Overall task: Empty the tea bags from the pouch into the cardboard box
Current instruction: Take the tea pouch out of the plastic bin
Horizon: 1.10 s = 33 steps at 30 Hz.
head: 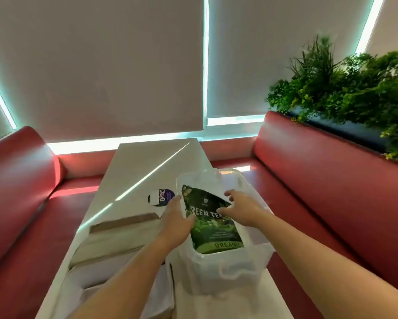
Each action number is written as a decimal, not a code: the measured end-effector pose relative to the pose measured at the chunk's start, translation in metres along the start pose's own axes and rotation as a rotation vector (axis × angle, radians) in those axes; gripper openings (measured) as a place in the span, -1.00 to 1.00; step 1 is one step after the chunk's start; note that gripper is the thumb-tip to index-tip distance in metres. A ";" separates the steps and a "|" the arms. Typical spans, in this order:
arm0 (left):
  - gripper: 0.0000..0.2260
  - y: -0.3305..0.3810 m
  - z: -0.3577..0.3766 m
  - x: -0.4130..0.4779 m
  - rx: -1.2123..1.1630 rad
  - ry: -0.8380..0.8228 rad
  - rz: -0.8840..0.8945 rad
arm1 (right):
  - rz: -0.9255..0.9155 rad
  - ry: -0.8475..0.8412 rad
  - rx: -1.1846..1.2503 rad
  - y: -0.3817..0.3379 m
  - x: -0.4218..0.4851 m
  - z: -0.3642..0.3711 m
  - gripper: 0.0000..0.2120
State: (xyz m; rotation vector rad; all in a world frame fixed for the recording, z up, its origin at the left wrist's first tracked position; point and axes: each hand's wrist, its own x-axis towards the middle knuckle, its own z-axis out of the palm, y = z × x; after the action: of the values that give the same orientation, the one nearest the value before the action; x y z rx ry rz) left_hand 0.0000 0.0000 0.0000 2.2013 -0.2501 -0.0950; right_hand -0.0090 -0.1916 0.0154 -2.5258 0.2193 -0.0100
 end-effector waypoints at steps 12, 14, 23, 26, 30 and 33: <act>-0.47 0.005 0.023 0.029 -0.197 0.039 -0.151 | 0.017 -0.213 -0.076 0.027 0.114 0.037 -0.34; -0.47 0.003 0.026 0.031 -0.183 0.037 -0.159 | 0.014 -0.199 -0.081 0.031 0.126 0.042 -0.35; -0.39 -0.006 0.031 0.037 -0.277 0.043 -0.191 | 0.027 -0.091 -0.201 0.043 0.156 0.071 -0.54; -0.38 -0.005 0.031 0.037 -0.320 0.050 -0.210 | 0.021 -0.044 -0.176 0.045 0.157 0.078 -0.63; -0.38 -0.004 0.032 0.037 -0.338 0.061 -0.220 | -0.012 -0.063 -0.153 0.050 0.157 0.086 -0.73; -0.38 -0.004 0.031 0.037 -0.342 0.072 -0.212 | -0.080 -0.013 -0.323 0.055 0.159 0.087 -0.82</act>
State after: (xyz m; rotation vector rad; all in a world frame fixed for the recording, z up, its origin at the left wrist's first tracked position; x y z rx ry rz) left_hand 0.0318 -0.0304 -0.0210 1.8797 0.0400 -0.1631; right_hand 0.1446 -0.2118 -0.0940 -2.8540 0.1222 0.0105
